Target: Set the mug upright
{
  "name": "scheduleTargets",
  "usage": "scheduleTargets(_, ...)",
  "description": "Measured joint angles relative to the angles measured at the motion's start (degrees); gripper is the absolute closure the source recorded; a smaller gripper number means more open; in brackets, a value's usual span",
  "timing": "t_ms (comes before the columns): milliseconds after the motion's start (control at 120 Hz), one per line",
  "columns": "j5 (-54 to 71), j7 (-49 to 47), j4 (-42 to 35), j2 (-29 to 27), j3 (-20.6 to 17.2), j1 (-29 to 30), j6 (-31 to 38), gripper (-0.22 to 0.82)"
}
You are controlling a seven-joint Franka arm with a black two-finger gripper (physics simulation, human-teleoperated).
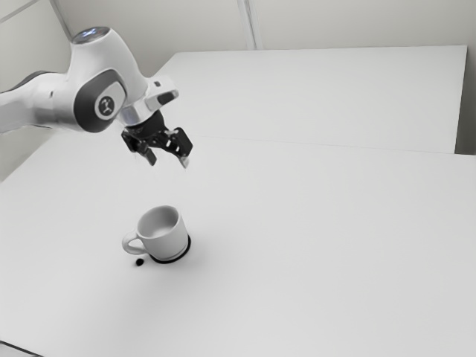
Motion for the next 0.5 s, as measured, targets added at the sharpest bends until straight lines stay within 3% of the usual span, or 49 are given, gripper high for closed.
scheduleTargets(250, -0.24, 0.25, 13.79, 4.67, -0.08, 0.01, -12.75, 0.03)
scheduleTargets(500, -0.39, 0.32, 23.20, 9.01, 0.00, -0.02, -21.26, 0.02)
